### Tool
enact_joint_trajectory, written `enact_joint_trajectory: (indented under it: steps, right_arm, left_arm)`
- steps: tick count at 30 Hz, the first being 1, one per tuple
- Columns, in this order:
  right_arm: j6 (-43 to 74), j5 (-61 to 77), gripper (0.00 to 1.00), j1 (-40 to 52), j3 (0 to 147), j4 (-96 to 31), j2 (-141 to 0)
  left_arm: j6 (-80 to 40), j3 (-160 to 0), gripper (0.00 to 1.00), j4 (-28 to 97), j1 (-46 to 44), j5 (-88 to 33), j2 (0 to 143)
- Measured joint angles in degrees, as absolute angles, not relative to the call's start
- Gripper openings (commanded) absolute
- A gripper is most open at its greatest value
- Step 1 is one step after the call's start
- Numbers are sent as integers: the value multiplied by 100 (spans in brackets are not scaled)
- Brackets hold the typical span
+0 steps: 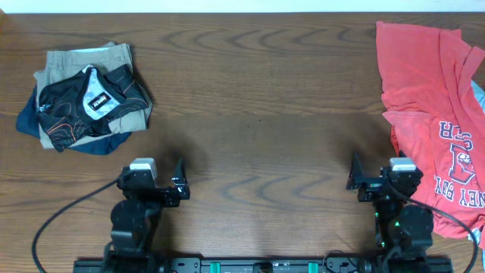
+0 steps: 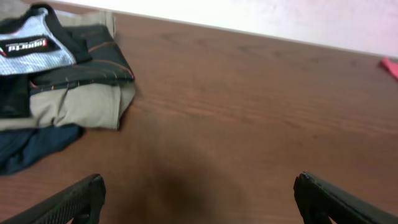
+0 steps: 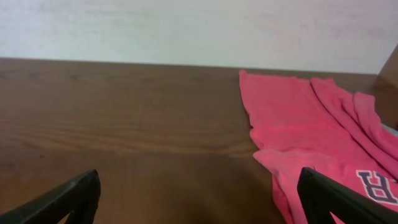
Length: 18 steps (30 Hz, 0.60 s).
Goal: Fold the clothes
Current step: 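Reach the right gripper to the red t-shirt and pinch its fabric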
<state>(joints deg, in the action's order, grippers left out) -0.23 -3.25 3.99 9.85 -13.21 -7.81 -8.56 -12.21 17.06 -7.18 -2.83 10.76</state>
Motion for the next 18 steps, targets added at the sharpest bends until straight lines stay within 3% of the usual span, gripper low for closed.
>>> enact_joint_trajectory:
  steps: [18]
  right_arm:
    - [-23, -399, 99, 110, 4580, -3011, -5881]
  left_arm:
    - [-856, -4510, 98, 4224, -718, -419, 4574]
